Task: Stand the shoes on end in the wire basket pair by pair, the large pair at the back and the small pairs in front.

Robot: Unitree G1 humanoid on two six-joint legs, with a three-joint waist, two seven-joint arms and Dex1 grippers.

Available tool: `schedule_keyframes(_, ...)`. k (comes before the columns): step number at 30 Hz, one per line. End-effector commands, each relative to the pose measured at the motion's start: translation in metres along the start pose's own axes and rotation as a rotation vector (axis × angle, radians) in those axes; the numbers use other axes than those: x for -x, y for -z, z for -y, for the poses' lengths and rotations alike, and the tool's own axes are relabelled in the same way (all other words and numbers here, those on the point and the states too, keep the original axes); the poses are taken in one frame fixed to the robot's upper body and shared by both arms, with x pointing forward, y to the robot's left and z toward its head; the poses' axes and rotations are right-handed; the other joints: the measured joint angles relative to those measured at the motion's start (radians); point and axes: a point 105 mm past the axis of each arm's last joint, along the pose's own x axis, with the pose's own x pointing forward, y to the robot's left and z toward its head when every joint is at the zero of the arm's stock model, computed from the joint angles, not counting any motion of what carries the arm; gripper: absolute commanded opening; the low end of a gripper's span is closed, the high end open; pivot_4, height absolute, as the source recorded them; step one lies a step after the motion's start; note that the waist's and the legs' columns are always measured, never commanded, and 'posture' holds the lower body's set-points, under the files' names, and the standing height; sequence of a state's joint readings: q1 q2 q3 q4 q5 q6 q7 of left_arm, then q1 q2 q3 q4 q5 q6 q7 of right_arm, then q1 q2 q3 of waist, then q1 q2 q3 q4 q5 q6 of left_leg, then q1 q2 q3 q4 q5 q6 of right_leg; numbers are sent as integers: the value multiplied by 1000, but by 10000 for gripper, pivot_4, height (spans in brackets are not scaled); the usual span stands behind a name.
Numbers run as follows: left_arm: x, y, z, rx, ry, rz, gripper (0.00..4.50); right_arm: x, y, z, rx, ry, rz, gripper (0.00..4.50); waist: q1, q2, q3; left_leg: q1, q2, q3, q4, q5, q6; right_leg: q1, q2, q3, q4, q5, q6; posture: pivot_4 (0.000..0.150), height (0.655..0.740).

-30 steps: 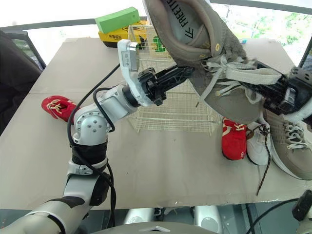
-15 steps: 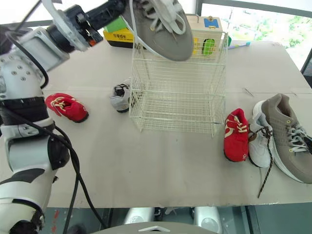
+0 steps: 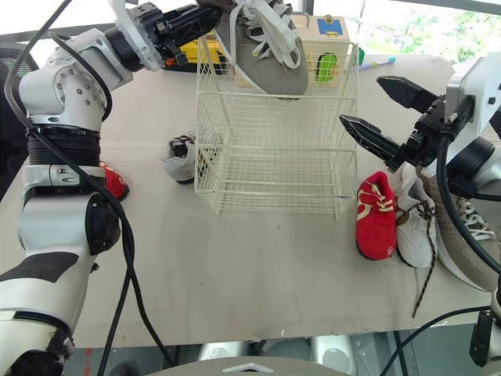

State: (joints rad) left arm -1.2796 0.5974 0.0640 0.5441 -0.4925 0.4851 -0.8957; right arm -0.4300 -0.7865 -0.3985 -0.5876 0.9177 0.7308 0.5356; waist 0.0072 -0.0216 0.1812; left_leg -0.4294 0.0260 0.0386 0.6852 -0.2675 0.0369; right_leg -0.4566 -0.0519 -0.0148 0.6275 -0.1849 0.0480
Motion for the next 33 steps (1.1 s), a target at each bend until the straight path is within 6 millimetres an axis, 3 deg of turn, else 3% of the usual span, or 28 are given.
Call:
schedule_keyframes(1, 0, -27, 5, -170, 19, 27, 8944, 1, -8, -6, 26, -10, 26, 39675, 1, 0, 0, 0, 0, 0, 1, 0, 0, 0, 0, 0, -1, 0, 1, 1500, 7400)
schedule_keyframes(4, -2, -26, 7, -267, 44, -11, 8944, 0, -5, -9, 4, 1, 33, 39675, 5, 0, 0, 2, -1, 1, 3, 0, 1, 1, -1, 1, -1, 0, 1, 1500, 7400)
schedule_keyframes(9, -2, -48, 0, -298, 25, 19, 8944, 5, 1, -16, 4, 6, 15, 39675, 6, 0, 0, 3, -1, 0, 6, -2, 4, 3, 0, 2, 2, 1, 0, 1500, 7400)
schedule_keyframes(11, -1, -48, -1, -343, 34, -15, 8944, 7, 2, -17, 2, 12, 13, 39675, 6, 0, 0, 3, -1, 0, 7, -2, 4, 3, 0, 2, 2, 1, 0, 1500, 7400)
schedule_keyframes(18, -1, 0, 14, -483, 173, -277, 8944, 7, 5, -22, -7, 13, 10, 39675, 5, 0, 0, 4, -1, 1, 7, -2, 4, 3, 0, 3, 3, 1, 1, 1500, 7400)
schedule_keyframes(19, 3, 9, 14, -459, 190, -322, 16174, 8, 6, -23, -10, 10, 6, 40241, 6, 0, 0, 4, -1, 1, 7, -2, 4, 3, 0, 3, 3, 1, 1, 1500, 7400)
schedule_keyframes(21, 10, 19, 14, -431, 207, -372, 22135, 9, 7, -24, -14, 7, 2, 40241, 5, 0, 0, 4, -1, 1, 8, -2, 5, 3, 0, 3, 5, 1, 1, 1500, 7400)
schedule_keyframes(22, 11, 21, 15, -417, 214, -376, 28465, 9, 7, -24, -16, 6, 0, 40241, 4, 0, 0, 4, -1, 1, 9, -2, 5, 3, 0, 3, 5, 1, 1, 1500, 7400)
schedule_keyframes(25, 14, 7, 14, -373, 193, -315, 41825, 9, 9, -24, -23, -2, -6, 40241, 4, 0, 0, 4, -1, 1, 12, -2, 5, 3, 0, 4, 7, 1, 1, 1500, 7400)
schedule_keyframes(26, 15, 2, 14, -354, 187, -299, 44113, 9, 9, -24, -25, -4, -8, 40241, 4, 0, 0, 4, -1, 1, 13, -3, 5, 3, 0, 4, 7, 1, 1, 1500, 7400)
schedule_keyframes(31, 36, -32, 5, -117, 125, -132, 44113, 7, 13, -20, -31, 0, -8, 40241, 1, 0, 0, 4, -1, 1, 16, -3, 6, 3, 0, 4, 11, 1, 1, 1500, 7400)
schedule_keyframes(33, 47, -54, -2, -2, 69, 35, 44113, 3, 16, -16, 9, 34, -22, 40241, 0, 0, 0, 5, 0, 1, 16, -3, 6, 3, 0, 4, 13, 1, 1, 1500, 7400)
